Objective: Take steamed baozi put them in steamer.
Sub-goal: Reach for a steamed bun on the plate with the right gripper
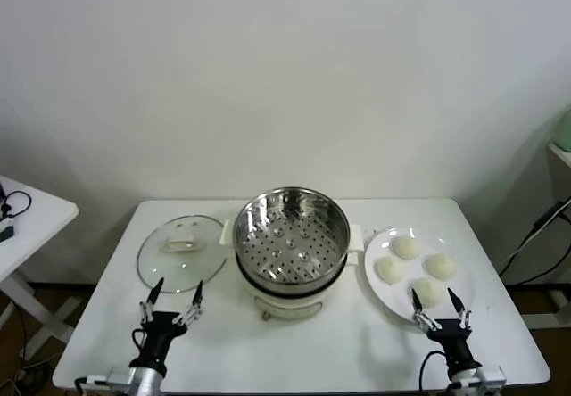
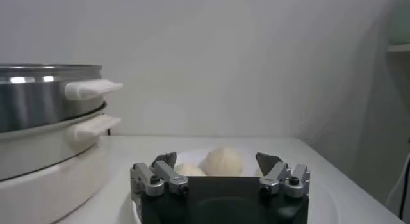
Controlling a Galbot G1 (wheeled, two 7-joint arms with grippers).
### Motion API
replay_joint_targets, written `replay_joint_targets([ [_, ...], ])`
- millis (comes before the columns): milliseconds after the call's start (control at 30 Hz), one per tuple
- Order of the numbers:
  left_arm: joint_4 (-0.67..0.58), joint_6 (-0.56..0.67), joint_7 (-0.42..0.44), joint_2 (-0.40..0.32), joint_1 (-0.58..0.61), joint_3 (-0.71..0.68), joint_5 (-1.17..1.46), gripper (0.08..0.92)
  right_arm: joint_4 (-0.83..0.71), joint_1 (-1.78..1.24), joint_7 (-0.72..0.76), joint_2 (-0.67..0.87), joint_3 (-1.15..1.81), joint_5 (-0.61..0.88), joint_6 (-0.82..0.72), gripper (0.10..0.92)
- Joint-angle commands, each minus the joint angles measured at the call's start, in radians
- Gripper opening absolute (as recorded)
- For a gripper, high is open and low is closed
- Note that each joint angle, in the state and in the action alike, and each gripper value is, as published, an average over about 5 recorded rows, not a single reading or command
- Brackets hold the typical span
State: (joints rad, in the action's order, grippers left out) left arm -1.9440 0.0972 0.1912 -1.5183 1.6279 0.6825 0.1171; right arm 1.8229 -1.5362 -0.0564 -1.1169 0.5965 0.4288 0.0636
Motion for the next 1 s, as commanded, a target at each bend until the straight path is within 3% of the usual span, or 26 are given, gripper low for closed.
replay_joint_targets([
  [33,0.001,0.001,0.001,0.002,0.001,0.000,0.000,0.823,0.022,0.251,-0.038,0.183,0.002,0.127,-0.264,0.823],
  [267,0.009,0.007,0.002,0.012,-0.003,-0.001,0.004,0.823,-0.136,0.535,0.044,0.430,-0.143,0.245,-0.464,0.823],
  [400,0.018,0.009,0.003,0.018,-0.009,-0.004,0.004,0.823,-0.216,0.695,0.233,0.583,-0.330,0.181,-0.606,0.823],
  [500,0.029,0.013,0.005,0.022,-0.014,-0.009,0.001,0.823,-0.275,0.846,0.408,0.675,-0.532,0.065,-0.627,0.823],
  [767,0.055,0.024,0.010,0.026,-0.024,-0.023,-0.014,0.823,-0.565,1.544,0.882,0.656,-1.314,-0.266,-0.364,0.823],
  [1000,0.070,0.032,0.018,0.027,-0.026,-0.023,-0.025,0.823,-0.790,2.063,1.147,0.460,-1.955,-0.282,-0.134,0.823],
])
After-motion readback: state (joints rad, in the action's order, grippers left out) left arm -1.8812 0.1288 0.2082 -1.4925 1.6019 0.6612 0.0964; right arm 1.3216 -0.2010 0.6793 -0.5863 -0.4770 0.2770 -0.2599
